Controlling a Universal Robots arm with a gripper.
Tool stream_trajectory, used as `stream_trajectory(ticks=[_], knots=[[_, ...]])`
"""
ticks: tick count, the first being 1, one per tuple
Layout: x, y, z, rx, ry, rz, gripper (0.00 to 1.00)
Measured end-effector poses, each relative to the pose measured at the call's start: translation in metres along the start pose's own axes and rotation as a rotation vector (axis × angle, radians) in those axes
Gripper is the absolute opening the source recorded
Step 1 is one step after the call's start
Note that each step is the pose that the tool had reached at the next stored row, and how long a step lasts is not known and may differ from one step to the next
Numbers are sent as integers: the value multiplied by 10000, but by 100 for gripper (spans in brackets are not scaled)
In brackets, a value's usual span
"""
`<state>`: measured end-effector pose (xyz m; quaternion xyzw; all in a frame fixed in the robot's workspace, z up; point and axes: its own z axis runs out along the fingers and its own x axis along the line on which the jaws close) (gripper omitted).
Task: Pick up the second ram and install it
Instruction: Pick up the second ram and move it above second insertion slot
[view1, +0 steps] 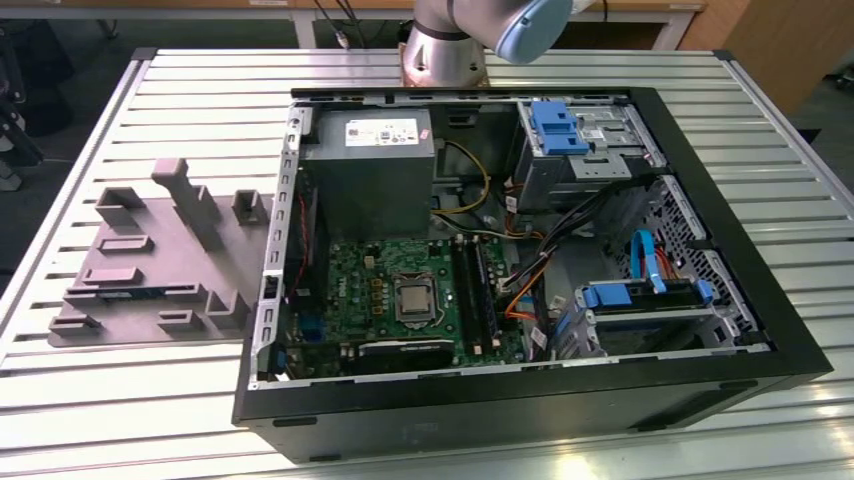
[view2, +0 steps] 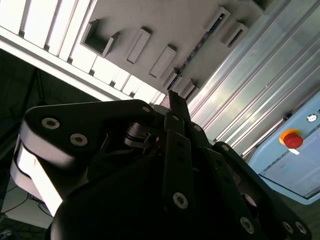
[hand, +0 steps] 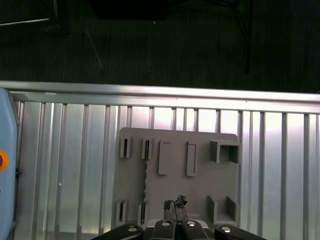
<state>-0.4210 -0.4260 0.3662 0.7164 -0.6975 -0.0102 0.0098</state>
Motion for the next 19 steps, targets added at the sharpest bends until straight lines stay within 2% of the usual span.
stream_trajectory(ticks=[12, 13, 19], knots=[[0, 0, 3, -1, 2, -72, 11], [1, 0, 7, 0, 4, -154, 18], [4, 36, 79, 28, 11, -323, 19]])
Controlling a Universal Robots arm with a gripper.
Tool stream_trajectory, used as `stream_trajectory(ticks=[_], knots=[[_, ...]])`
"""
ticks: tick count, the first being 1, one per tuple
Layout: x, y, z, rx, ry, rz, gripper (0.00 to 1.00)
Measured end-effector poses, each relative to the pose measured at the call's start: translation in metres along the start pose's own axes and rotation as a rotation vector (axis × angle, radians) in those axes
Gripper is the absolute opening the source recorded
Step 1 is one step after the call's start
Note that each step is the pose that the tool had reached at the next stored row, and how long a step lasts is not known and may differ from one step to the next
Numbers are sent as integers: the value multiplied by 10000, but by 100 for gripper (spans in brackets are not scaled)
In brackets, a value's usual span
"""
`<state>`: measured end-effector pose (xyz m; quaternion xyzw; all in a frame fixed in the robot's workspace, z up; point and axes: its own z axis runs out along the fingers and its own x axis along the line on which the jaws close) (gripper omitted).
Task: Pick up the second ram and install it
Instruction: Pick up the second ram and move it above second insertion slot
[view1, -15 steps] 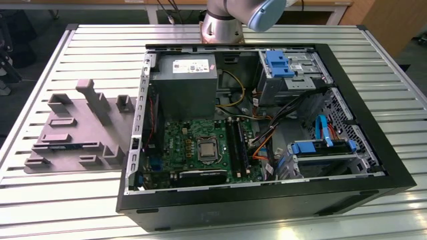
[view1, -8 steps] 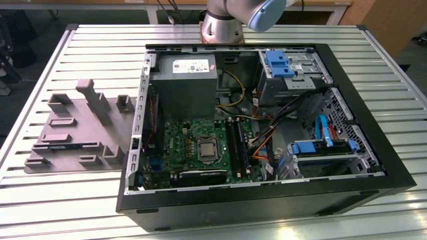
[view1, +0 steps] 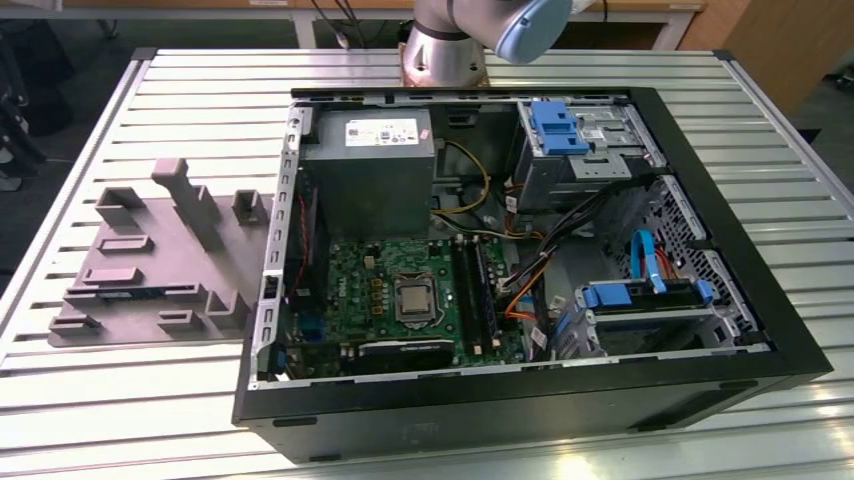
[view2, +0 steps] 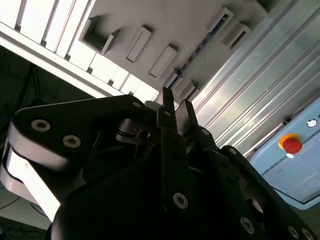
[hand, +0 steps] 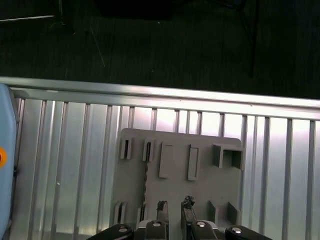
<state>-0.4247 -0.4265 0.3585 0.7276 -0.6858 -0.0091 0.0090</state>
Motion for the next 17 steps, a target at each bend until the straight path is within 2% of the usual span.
stream_trajectory(ticks=[1, 9, 10, 17], knots=[[-1, 8, 18, 9, 0, 0, 25], [3, 26, 164, 12, 0, -1, 26], [3, 27, 182, 12, 0, -1, 33], [21, 32, 309, 10, 1, 1, 33]])
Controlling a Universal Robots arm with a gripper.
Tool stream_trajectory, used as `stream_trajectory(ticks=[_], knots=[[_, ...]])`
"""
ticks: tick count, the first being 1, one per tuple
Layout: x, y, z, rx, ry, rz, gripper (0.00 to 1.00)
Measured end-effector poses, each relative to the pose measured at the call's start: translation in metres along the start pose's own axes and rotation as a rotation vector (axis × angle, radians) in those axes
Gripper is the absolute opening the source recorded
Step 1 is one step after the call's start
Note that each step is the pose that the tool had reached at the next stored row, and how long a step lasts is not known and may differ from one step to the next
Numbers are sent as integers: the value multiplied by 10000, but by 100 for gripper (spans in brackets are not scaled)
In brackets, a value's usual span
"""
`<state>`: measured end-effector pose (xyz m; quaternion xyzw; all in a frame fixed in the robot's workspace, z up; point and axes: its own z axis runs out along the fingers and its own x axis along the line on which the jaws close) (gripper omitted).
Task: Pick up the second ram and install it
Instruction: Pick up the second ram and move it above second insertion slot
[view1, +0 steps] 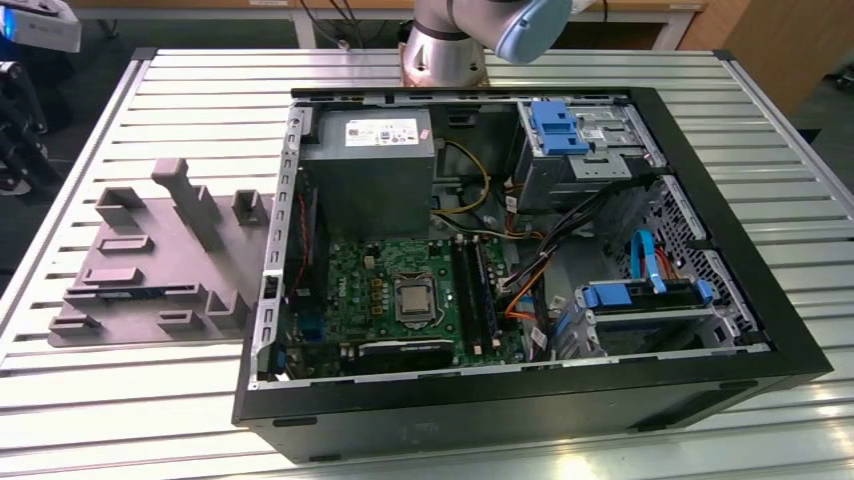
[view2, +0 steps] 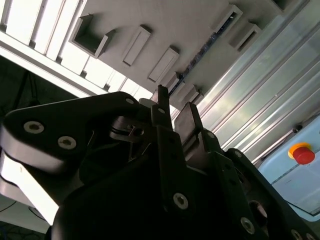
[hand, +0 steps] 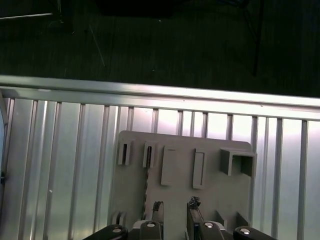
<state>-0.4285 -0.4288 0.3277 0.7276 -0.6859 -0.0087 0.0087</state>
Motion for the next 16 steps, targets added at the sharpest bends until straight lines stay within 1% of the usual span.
stream_trajectory(ticks=[6, 16], knots=[[14, -2, 108, 18, 0, -1, 33], [22, -4, 229, 23, 1, 0, 33]])
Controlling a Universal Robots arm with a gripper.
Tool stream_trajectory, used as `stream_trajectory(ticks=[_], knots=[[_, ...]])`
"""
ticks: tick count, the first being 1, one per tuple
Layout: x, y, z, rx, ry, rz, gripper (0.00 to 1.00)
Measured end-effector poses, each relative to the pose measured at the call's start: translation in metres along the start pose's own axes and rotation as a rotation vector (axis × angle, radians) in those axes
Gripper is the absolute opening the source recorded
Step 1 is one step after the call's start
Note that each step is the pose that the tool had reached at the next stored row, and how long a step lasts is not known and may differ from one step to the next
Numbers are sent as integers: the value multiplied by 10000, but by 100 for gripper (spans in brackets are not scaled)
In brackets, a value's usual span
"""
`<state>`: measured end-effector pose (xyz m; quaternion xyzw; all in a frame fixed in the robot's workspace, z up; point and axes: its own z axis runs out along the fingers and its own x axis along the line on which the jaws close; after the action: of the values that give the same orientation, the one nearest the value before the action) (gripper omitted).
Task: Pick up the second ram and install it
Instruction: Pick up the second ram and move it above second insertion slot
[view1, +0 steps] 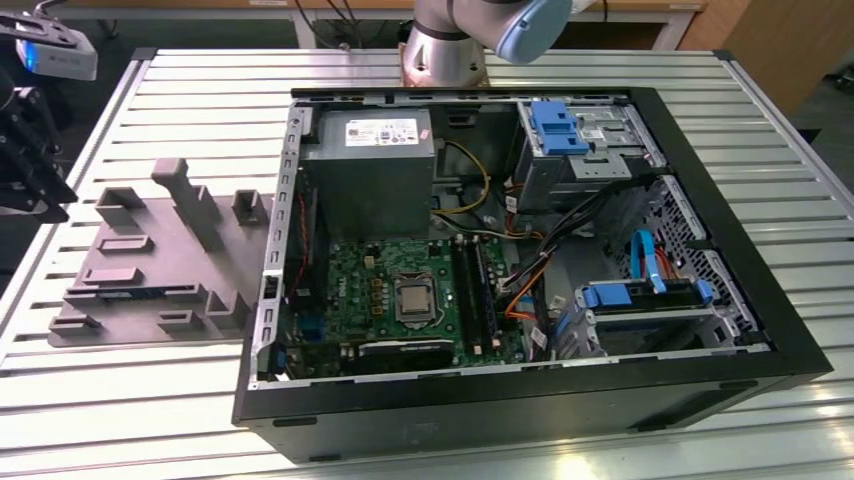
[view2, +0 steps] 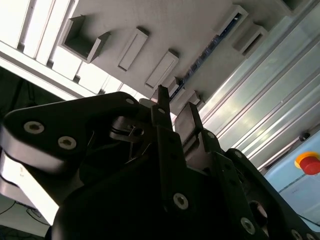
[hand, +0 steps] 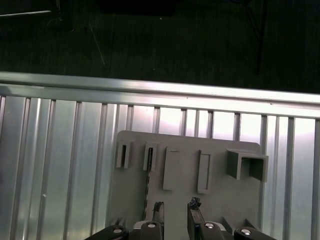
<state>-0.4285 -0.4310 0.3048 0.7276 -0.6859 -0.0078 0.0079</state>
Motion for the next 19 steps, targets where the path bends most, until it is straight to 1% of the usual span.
stream_trajectory(ticks=[10, 19], knots=[[7, -2, 101, 1, 0, -1, 33], [49, -3, 256, 5, -1, -1, 33]])
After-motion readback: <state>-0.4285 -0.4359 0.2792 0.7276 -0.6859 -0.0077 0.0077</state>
